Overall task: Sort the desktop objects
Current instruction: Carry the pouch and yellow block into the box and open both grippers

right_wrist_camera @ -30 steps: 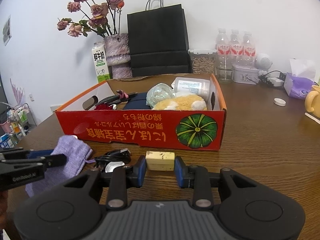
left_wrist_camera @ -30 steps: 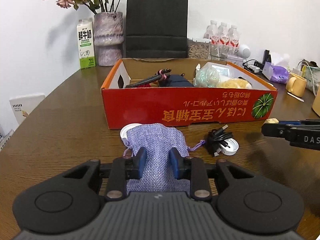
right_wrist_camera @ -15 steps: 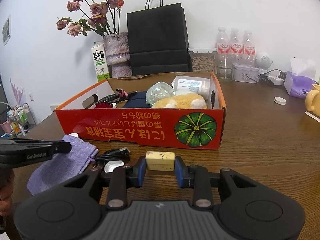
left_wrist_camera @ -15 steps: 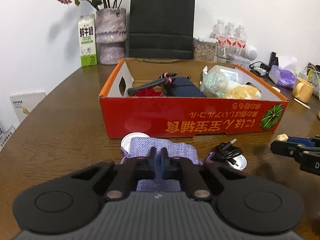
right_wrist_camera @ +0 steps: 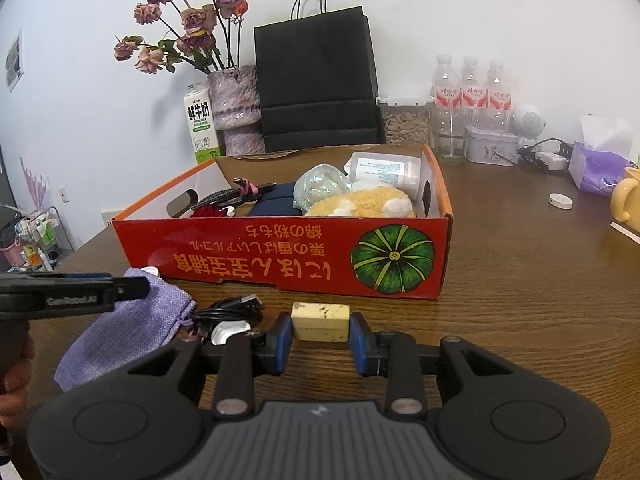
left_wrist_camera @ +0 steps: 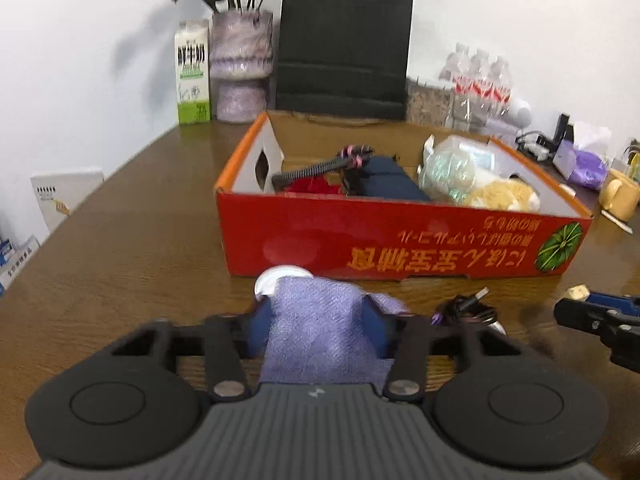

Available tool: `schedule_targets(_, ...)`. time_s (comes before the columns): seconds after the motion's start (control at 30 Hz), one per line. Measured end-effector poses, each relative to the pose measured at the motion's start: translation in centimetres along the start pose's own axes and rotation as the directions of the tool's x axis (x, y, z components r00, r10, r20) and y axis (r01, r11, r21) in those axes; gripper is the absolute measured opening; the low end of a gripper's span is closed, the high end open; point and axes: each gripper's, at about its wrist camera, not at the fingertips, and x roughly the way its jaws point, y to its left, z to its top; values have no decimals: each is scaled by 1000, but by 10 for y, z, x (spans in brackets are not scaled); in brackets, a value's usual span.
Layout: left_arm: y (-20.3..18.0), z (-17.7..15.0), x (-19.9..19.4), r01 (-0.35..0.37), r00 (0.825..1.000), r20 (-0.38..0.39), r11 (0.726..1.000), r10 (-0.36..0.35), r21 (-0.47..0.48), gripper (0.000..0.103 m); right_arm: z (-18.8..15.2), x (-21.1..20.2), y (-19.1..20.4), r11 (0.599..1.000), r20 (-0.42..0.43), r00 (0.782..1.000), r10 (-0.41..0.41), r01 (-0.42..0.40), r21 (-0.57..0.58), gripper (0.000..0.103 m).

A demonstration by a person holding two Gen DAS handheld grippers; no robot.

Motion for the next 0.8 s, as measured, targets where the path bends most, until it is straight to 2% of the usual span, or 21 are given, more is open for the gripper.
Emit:
schedule_targets(0.03,0,-1,0,-3,1000,6,1000,3,0,28,0,0,0,1000,-1,1000,-1,1,0,29)
schedule_targets(0.07,0,-2,-1,5,1000,13,1000,-5,4,15,0,0,0,1000,-1,1000,-1,1,0,29)
schedule_targets(0.1,0,-3,-3,13,1000,19,1000,-13,4,14,0,0,0,1000,0,1000,-1,1,0,29)
schedule_targets(0.27,-1,-4,-20,19,997,73,1000,-20,10,12,2,-3,0,1000,13,1000,-1,1,1,29)
schedule_targets(0.37,0,3,-36,54,992,114,999,-54,-4,12,6,-7,0,1000,29,1000,-1,1,1,29)
schedule_targets(0.67,-1,39,-80,155,957,250,988,-147,-15,12,32,-22,6,1000,109,994,13,-12,-16,29)
schedule_targets(0.8,-3,60,-84,163,944,291,987,-152,-12,12,45,-24,13,999,146,989,25,-21,-28,29)
